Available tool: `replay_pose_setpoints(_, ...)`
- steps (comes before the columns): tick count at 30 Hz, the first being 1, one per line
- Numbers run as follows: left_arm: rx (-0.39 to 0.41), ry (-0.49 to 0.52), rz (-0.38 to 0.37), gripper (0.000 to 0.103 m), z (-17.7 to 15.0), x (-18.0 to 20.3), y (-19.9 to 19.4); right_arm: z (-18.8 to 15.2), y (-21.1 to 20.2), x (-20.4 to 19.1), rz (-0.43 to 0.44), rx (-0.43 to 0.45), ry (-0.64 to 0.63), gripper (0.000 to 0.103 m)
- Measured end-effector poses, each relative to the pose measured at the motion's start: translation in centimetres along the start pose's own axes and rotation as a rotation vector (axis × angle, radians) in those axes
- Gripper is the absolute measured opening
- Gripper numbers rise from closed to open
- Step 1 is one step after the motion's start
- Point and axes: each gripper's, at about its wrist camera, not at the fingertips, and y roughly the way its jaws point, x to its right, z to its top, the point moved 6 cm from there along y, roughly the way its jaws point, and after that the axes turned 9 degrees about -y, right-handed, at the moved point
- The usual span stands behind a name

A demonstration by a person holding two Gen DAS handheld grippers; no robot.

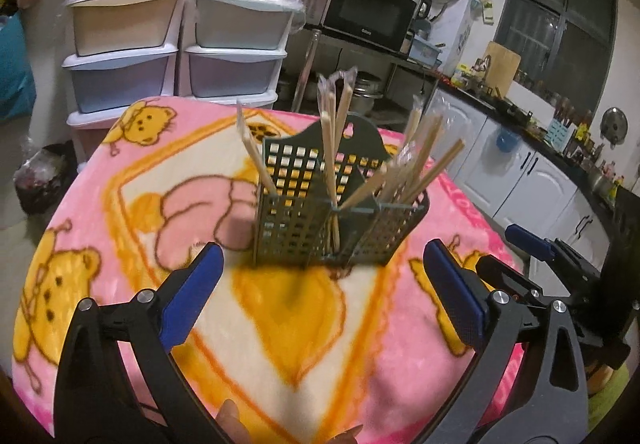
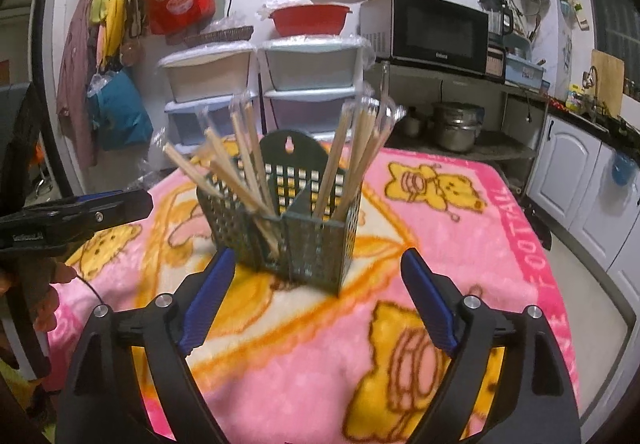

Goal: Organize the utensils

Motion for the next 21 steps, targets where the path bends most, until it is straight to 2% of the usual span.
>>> replay_pose_setpoints(7, 0.028, 0.025, 0.028, 0.092, -2.5, -0.4, 0.0, -2.5, -0.1, -0.2, 0.019, -0.009, 0.052, 0.087)
replay_pose_setpoints(11, 0.072, 0.05, 0.04, 0.092, -3.8, -0.5, -0.1, -3.7, -0.3, -0.2, 0.002, 0.005, 0.072, 0.087)
replay_pose_setpoints(16, 0.118, 0.057, 0.033, 0.092, -4.7, -0.3, -0.2, -4.4, -1.2, 0.0, -0.023, 0.07, 0.109, 0.091)
replay_pose_setpoints(21, 0.189, 0.078, 0.043, 0.092, -5.2, 0.0, -0.6, -4.7, -2.6, -0.1, -0.096, 0.17, 0.079, 0.096)
